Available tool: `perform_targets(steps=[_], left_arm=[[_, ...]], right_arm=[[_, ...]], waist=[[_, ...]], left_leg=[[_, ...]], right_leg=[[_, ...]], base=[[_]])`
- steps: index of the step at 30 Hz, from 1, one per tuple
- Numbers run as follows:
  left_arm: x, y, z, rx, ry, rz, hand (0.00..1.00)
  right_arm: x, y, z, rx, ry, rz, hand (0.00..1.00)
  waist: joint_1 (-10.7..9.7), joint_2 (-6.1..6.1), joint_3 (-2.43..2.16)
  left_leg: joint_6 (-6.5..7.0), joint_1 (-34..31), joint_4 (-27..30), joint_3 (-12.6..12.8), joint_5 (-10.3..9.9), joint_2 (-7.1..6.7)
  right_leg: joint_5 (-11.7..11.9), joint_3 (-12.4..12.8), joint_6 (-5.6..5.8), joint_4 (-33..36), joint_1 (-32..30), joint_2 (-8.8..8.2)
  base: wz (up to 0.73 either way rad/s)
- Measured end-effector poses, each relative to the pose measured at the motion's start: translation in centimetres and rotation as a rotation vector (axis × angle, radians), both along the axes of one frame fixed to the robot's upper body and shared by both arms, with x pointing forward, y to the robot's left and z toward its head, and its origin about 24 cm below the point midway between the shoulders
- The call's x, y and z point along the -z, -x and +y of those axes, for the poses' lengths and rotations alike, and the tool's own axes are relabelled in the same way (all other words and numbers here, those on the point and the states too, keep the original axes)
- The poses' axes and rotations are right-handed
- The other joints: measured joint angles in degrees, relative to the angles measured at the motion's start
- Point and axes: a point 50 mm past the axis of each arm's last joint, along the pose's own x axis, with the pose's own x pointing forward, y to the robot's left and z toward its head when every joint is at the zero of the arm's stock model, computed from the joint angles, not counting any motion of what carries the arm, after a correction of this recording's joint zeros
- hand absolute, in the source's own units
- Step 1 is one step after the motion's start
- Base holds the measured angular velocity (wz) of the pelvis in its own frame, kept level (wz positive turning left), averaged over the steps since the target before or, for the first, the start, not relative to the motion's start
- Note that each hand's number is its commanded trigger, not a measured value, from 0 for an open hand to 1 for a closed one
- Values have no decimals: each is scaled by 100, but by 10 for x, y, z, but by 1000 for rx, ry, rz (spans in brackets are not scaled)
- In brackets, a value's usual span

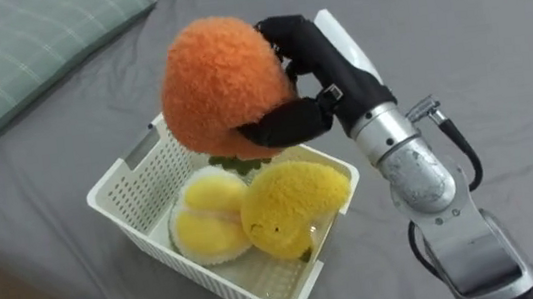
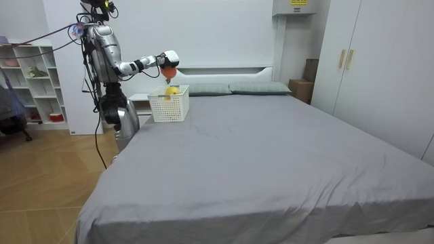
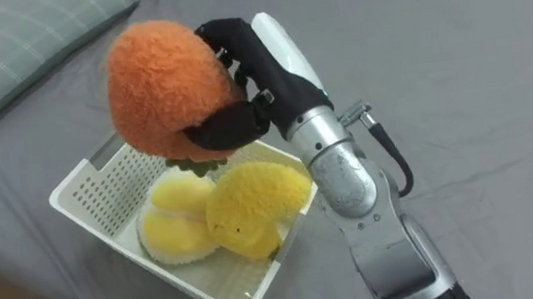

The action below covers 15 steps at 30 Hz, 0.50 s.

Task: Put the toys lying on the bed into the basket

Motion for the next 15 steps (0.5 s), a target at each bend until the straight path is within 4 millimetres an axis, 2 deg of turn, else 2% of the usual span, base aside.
perform_targets(steps=[5, 8, 11, 15], left_arm=[[-2, -7, 0, 24, 6, -21, 0], [-3, -11, 0, 28, 7, -34, 0], [-3, -10, 0, 28, 9, -34, 0], [-2, -8, 1, 31, 18, -28, 0]], right_arm=[[3, 0, 2, -11, 16, 17, 0], [6, -1, 1, -7, 21, 31, 0], [13, 0, -1, 1, 29, 58, 0], [15, 0, -1, -1, 30, 66, 0]], waist=[[49, -32, 8], [72, -83, 49], [106, -135, 58], [116, -143, 57]], left_leg=[[0, -2, -1, -4, 0, -1], [0, -8, -2, -3, 0, -1], [2, -16, -6, -3, -2, -4], [5, -23, -5, -4, -3, -7]], right_leg=[[0, -12, 0, -2, 0, 1], [1, -14, 0, -1, -7, 6], [4, -25, 1, -1, -15, 16], [11, -28, 5, 1, -25, 12]], base=[[0], [0], [0], [0]])
